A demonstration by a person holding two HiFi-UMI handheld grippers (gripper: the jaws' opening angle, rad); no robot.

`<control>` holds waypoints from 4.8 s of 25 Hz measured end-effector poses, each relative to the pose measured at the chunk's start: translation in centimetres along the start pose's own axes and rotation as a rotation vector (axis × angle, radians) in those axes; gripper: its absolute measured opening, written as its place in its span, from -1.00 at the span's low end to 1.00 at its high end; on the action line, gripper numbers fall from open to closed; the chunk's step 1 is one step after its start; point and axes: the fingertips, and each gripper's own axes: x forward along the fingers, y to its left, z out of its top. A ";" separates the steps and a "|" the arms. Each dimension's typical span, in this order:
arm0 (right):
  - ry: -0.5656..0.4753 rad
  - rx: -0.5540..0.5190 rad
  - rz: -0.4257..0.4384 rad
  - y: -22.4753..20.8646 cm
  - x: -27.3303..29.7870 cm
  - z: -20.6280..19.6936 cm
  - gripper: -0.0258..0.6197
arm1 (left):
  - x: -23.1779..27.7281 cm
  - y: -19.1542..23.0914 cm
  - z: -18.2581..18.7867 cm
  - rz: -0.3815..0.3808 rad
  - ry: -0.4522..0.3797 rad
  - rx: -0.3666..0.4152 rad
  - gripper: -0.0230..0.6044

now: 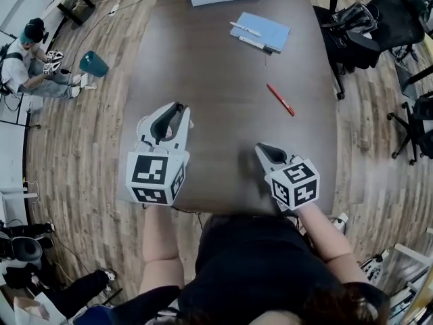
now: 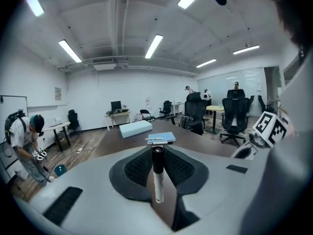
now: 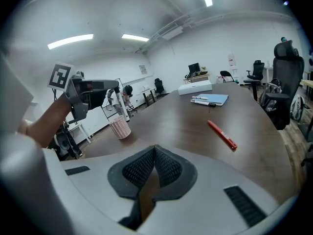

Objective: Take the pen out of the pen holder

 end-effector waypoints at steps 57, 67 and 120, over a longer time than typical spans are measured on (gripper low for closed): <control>0.038 0.126 -0.180 -10.3 -5.0 -4.8 -0.86 | 12.8 -17.3 -18.0 -0.419 0.498 0.004 -0.47; 0.026 0.121 -0.183 -10.3 -4.8 -3.8 -0.86 | 10.3 -14.1 -14.2 -0.306 0.320 -0.200 -0.63; -0.104 0.086 -0.203 -7.4 -7.6 0.1 -0.86 | -1.7 -7.8 -12.4 -0.057 0.126 -0.413 -0.83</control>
